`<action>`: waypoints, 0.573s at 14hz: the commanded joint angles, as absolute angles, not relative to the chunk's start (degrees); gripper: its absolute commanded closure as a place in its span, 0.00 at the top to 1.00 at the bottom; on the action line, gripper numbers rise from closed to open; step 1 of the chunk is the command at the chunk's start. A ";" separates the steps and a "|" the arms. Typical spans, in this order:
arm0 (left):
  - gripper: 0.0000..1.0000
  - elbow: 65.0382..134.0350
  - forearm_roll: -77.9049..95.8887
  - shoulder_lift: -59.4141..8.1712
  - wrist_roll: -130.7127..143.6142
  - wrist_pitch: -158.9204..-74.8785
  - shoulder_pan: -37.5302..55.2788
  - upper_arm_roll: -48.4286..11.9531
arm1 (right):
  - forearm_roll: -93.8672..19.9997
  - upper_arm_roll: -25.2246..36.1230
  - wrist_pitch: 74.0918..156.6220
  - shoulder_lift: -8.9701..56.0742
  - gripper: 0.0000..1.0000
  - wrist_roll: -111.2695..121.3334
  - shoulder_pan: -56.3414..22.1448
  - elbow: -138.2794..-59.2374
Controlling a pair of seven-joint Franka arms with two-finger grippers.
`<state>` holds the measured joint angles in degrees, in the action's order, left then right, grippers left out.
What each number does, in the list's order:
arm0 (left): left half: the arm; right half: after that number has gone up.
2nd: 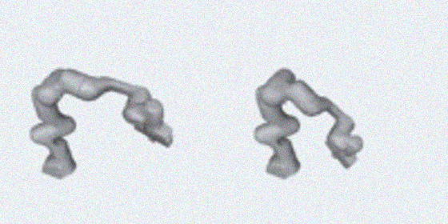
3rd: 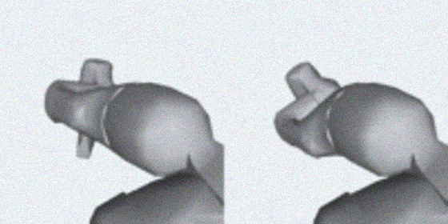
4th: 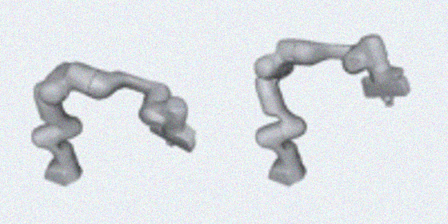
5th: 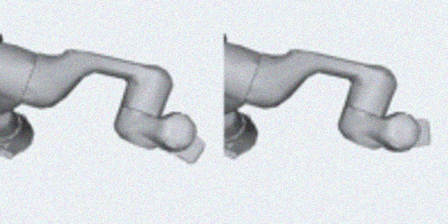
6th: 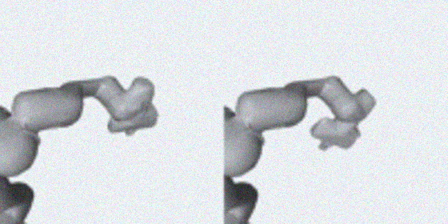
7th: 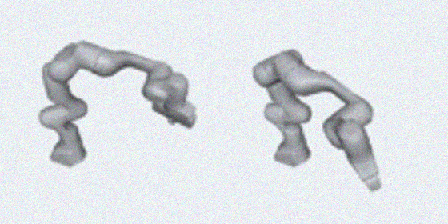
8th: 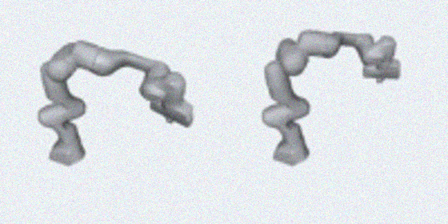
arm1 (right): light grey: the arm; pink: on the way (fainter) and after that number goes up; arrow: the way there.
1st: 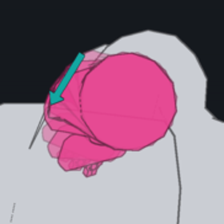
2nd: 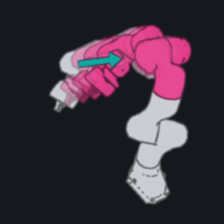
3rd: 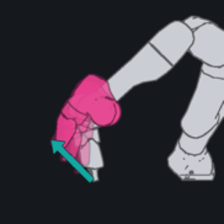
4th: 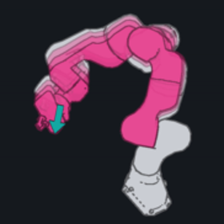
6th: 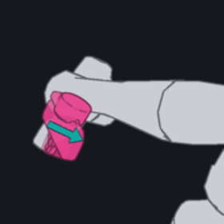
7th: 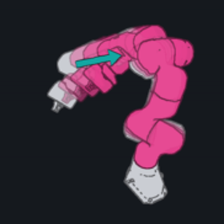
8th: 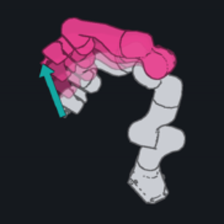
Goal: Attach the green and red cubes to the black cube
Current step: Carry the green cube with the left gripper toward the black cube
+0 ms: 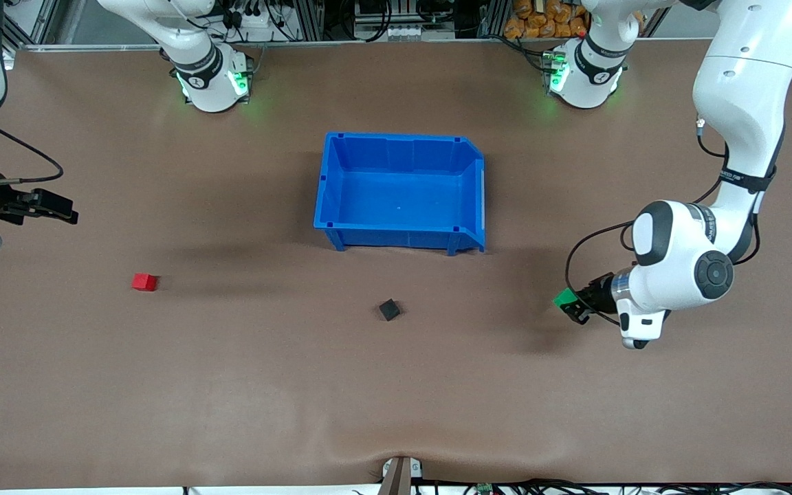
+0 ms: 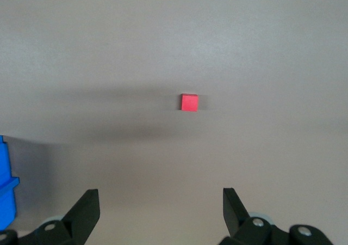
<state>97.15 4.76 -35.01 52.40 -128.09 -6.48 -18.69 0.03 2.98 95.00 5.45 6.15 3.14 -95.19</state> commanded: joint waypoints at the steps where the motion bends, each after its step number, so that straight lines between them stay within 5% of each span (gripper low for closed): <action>1: 0.00 94.66 5.71 -35.68 60.70 -126.65 -6.16 -21.35 | -0.62 2.37 95.71 5.89 1.00 6.94 4.22 -95.27; 8: 0.00 86.59 7.21 -40.68 81.72 -126.74 4.99 -21.27 | -0.62 2.37 99.05 6.42 1.00 6.94 4.40 -97.29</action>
<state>91.99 6.12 -37.04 77.11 -127.94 1.77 -21.52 0.03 2.98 97.86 6.79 6.15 3.36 -96.27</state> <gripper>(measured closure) 0.604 0.000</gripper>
